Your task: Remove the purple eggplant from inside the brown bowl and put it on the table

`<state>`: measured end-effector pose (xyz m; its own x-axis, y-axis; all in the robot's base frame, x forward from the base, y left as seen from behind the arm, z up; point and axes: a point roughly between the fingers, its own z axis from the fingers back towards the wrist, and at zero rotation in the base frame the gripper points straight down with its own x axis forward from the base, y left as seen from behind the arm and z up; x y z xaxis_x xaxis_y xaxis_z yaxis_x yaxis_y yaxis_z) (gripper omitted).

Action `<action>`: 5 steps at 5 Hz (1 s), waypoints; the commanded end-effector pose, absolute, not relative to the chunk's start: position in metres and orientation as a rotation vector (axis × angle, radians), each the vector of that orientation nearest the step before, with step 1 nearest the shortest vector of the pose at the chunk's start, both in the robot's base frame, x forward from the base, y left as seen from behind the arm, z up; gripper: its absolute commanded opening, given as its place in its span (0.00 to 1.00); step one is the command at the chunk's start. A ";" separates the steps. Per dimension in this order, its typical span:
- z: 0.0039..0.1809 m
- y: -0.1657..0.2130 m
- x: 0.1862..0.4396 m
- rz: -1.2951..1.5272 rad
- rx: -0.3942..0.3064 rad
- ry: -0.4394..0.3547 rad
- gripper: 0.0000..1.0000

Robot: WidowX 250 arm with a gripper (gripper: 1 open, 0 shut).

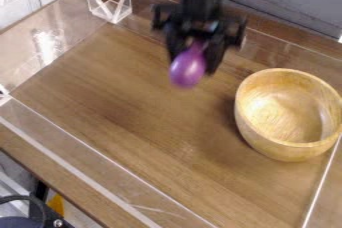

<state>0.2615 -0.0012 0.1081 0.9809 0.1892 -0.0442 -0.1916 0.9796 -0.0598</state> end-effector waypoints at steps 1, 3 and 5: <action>0.103 0.008 0.261 0.208 -0.051 -0.002 0.00; 0.071 0.007 0.257 0.156 -0.061 -0.004 0.00; 0.071 0.011 0.267 0.131 -0.060 -0.018 0.00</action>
<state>0.2576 0.0070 0.0597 0.9916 0.1244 -0.0346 -0.1264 0.9901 -0.0613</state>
